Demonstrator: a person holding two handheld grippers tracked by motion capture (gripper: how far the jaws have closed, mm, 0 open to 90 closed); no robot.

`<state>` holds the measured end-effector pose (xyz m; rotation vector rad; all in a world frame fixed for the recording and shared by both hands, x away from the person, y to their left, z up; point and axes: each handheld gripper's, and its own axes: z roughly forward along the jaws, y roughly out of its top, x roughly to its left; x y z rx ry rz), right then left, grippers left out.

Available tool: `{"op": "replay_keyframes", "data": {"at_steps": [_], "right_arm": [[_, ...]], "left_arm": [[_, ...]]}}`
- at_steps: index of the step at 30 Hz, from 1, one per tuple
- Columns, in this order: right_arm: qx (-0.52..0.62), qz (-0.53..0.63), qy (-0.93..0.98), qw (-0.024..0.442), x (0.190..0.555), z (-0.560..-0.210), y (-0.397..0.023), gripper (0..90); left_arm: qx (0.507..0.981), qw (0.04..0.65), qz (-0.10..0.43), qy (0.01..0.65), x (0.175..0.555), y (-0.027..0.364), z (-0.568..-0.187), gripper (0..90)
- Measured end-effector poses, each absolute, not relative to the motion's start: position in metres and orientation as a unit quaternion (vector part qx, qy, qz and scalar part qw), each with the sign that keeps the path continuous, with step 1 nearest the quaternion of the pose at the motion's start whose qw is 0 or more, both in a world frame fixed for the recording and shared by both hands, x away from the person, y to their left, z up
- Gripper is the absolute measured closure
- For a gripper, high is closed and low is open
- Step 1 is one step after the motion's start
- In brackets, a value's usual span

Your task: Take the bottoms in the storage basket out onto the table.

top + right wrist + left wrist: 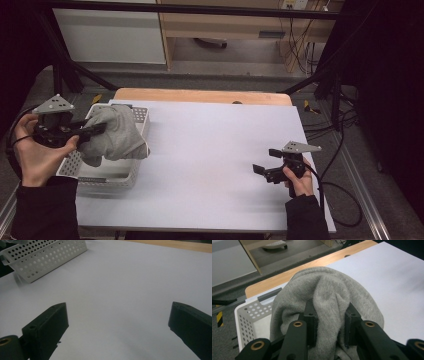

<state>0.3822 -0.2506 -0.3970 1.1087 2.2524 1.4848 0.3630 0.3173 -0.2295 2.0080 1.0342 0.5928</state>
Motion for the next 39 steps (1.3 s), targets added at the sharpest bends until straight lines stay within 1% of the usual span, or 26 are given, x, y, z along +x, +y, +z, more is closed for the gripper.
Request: {"op": "replay_keyframes", "data": {"at_steps": [21, 39], "right_arm": [[0.378, 0.507, 0.767, 0.113, 0.382, -0.397, -0.251, 3.1], [0.378, 0.507, 0.766, 0.112, 0.382, -0.397, -0.251, 3.1]], "left_arm": [[0.807, 0.396, 0.221, 0.377, 0.369, 0.283, -0.228, 69.6], [0.811, 0.409, 0.209, 0.363, 0.371, 0.265, -0.228, 69.6]]}}
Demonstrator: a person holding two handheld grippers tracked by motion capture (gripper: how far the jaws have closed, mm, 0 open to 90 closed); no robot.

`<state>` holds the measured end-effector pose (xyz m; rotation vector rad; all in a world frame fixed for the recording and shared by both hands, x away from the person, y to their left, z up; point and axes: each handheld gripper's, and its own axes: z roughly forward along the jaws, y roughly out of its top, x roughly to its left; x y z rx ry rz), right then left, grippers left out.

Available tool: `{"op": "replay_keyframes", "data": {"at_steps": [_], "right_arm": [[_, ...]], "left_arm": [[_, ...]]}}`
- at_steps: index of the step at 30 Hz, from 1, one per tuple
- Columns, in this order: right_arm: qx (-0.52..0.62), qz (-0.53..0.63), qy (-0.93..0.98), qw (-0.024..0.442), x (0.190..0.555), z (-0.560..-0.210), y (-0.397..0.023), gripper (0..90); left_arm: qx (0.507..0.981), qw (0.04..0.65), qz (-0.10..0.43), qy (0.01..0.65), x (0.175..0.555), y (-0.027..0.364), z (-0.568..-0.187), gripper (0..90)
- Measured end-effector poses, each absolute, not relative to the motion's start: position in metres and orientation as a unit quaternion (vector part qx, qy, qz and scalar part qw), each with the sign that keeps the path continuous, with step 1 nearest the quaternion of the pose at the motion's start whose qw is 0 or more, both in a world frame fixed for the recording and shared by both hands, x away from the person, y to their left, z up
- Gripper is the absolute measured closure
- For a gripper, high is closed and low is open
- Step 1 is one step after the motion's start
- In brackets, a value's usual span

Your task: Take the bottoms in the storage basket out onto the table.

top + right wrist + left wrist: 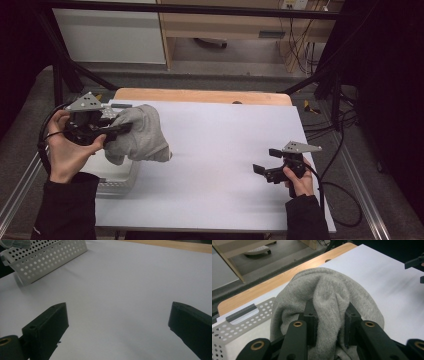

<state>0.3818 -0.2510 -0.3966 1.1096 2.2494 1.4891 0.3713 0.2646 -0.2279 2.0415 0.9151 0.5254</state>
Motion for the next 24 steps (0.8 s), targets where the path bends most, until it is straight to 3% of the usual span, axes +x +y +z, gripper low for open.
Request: {"op": "replay_keyframes", "data": {"at_steps": [24], "right_arm": [[0.377, 0.506, 0.768, 0.112, 0.382, -0.397, -0.251, 3.2]], "left_arm": [[0.819, 0.412, 0.2, 0.344, 0.377, 0.236, -0.227, 69.6]]}}
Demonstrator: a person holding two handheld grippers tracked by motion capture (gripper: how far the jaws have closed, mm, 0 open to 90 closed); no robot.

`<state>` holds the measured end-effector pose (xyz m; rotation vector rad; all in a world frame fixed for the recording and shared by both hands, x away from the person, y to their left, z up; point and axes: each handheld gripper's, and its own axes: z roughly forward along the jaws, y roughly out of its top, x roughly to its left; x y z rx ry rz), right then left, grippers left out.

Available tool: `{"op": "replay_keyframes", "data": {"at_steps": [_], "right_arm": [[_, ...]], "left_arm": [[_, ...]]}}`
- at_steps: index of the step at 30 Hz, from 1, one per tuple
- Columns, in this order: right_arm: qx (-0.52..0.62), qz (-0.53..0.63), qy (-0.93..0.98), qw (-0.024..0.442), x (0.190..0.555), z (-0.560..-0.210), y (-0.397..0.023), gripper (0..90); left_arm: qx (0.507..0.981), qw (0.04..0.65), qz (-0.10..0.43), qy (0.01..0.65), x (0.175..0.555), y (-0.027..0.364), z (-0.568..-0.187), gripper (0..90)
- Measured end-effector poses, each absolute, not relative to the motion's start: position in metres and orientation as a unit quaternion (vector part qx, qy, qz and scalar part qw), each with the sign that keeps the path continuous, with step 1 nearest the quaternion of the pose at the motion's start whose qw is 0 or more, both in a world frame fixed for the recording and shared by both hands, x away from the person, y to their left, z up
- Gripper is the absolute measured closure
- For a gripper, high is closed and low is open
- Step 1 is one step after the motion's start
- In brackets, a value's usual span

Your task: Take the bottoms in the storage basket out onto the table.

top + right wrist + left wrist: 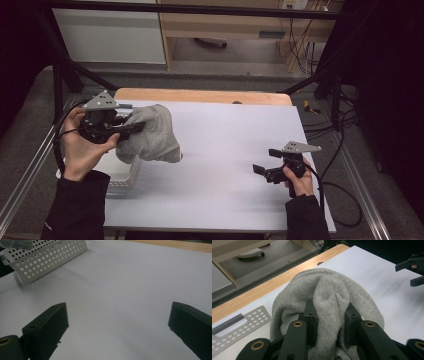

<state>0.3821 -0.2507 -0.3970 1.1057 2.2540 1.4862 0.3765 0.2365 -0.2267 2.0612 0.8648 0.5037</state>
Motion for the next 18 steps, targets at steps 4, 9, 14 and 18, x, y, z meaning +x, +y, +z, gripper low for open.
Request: {"op": "replay_keyframes", "data": {"at_steps": [4, 9, 14, 18], "right_arm": [[0.378, 0.507, 0.766, 0.112, 0.382, -0.397, -0.251, 3.2], [0.378, 0.507, 0.766, 0.112, 0.382, -0.397, -0.251, 3.2], [0.377, 0.506, 0.768, 0.112, 0.382, -0.397, -0.251, 3.2], [0.378, 0.506, 0.767, 0.111, 0.382, -0.397, -0.251, 3.2]], "left_arm": [[0.822, 0.413, 0.2, 0.339, 0.378, 0.231, -0.226, 69.6], [0.824, 0.415, 0.195, 0.333, 0.378, 0.224, -0.227, 69.6], [0.826, 0.416, 0.194, 0.328, 0.379, 0.216, -0.229, 69.6], [0.829, 0.415, 0.19, 0.323, 0.38, 0.209, -0.231, 69.5]]}}
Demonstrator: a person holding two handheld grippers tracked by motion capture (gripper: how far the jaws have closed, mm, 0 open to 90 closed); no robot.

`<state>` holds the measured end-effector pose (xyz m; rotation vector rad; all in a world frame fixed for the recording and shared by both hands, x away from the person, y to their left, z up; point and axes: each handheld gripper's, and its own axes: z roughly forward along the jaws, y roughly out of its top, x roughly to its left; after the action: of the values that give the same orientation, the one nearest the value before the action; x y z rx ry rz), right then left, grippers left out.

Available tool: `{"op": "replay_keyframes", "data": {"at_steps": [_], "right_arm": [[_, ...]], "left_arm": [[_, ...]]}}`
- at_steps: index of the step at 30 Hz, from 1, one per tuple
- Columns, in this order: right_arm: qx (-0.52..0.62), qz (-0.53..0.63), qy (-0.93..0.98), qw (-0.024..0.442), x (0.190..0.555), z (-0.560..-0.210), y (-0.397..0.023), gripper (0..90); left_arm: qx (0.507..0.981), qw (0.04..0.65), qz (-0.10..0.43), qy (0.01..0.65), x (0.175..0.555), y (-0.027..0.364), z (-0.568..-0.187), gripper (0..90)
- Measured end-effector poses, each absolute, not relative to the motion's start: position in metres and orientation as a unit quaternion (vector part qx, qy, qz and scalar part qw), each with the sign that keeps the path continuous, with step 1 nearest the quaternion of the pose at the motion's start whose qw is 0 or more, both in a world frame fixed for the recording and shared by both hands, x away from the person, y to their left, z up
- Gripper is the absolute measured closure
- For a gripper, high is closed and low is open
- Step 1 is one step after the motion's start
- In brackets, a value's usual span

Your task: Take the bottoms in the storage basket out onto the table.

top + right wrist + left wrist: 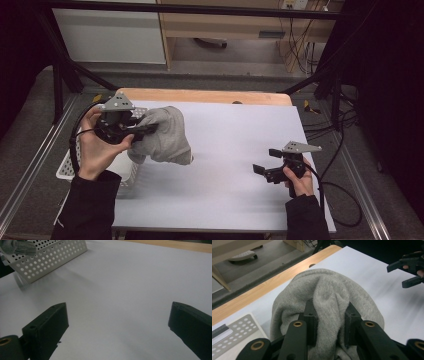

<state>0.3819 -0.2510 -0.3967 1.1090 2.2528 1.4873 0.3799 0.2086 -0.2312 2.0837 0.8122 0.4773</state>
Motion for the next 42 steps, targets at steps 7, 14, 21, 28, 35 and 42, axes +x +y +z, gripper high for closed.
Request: {"op": "replay_keyframes", "data": {"at_steps": [7, 14, 21, 28, 35, 42], "right_arm": [[0.377, 0.506, 0.768, 0.112, 0.382, -0.397, -0.251, 3.2], [0.377, 0.506, 0.768, 0.111, 0.382, -0.397, -0.251, 3.2], [0.377, 0.506, 0.768, 0.111, 0.382, -0.397, -0.251, 3.2], [0.376, 0.506, 0.768, 0.111, 0.382, -0.397, -0.251, 3.2], [0.376, 0.506, 0.768, 0.111, 0.382, -0.397, -0.251, 3.2], [0.376, 0.506, 0.768, 0.111, 0.382, -0.397, -0.251, 3.2]], "left_arm": [[0.835, 0.412, 0.182, 0.316, 0.383, 0.198, -0.237, 69.6], [0.835, 0.415, 0.175, 0.316, 0.387, 0.192, -0.244, 69.5], [0.837, 0.415, 0.172, 0.313, 0.389, 0.184, -0.25, 69.5], [0.84, 0.415, 0.164, 0.309, 0.394, 0.175, -0.257, 69.5], [0.843, 0.412, 0.161, 0.306, 0.399, 0.168, -0.265, 69.5], [0.844, 0.412, 0.158, 0.304, 0.404, 0.162, -0.272, 69.4]]}}
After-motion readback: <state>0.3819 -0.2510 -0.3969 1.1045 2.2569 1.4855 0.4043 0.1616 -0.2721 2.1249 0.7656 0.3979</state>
